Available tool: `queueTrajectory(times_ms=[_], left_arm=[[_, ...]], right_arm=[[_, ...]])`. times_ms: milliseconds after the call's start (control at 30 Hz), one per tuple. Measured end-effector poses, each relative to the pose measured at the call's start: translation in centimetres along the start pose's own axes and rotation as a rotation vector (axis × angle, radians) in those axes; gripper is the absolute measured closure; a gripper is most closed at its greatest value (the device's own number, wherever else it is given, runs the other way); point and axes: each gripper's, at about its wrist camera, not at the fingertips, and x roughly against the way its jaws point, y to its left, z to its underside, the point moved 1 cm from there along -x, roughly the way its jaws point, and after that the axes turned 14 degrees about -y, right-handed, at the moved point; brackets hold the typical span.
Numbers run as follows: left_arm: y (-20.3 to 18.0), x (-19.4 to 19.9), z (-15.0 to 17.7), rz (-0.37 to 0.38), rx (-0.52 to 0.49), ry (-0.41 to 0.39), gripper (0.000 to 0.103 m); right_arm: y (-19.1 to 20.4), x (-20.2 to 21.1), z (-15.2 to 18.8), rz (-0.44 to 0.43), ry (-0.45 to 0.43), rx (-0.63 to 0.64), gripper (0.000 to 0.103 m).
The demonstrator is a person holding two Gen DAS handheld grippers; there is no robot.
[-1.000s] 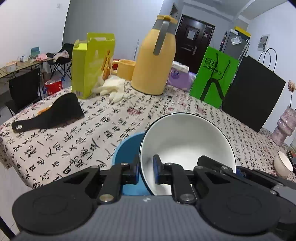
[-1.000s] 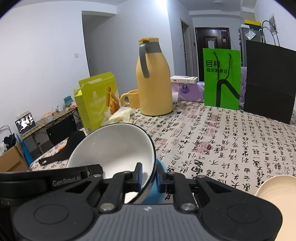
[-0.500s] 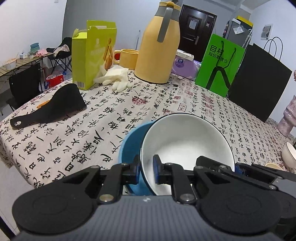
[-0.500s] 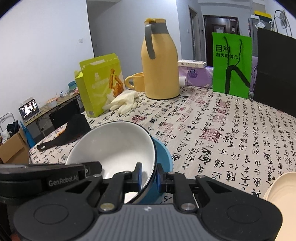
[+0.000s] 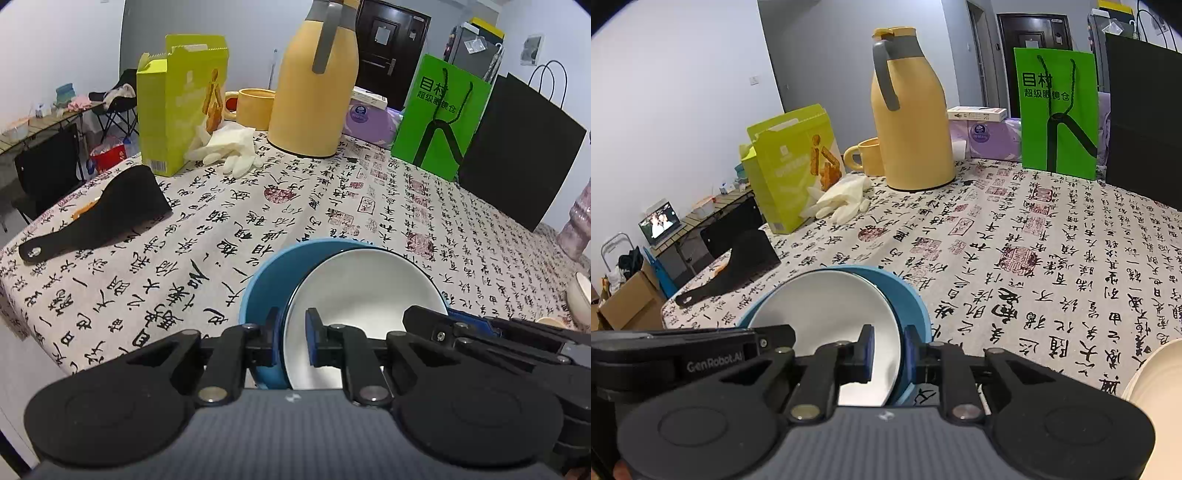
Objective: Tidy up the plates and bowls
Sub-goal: 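Lower the white bowl into the blue bowl with both tools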
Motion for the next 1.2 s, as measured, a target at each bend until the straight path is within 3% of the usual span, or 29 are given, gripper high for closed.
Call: queueTrajectory(times_ms=[233,433,800,1200], left_arm=[[0.3,-0.3,-0.3,-0.006,0.034,0.027,0.089],[1.1,-0.5,-0.7,-0.007,0.12,0.055,0.089],[1.3,-0.7,-1.1,-0.014,0.163,0.094,0.089],[1.8,-0.4,-1.1,0.0,0.223,0.086,0.084]], right_arm=[[-0.6,-0.1,-0.3,-0.006,0.007,-0.044,0.09],[-1.6,-0.2,-0.5,-0.024,0.025,-0.126,0.09],[-2.8,-0.8,-1.0,-0.05,0.07,-0.24,0.088],[-2.2,0.0,-1.4,-0.059,0.032,-0.199,0.083]])
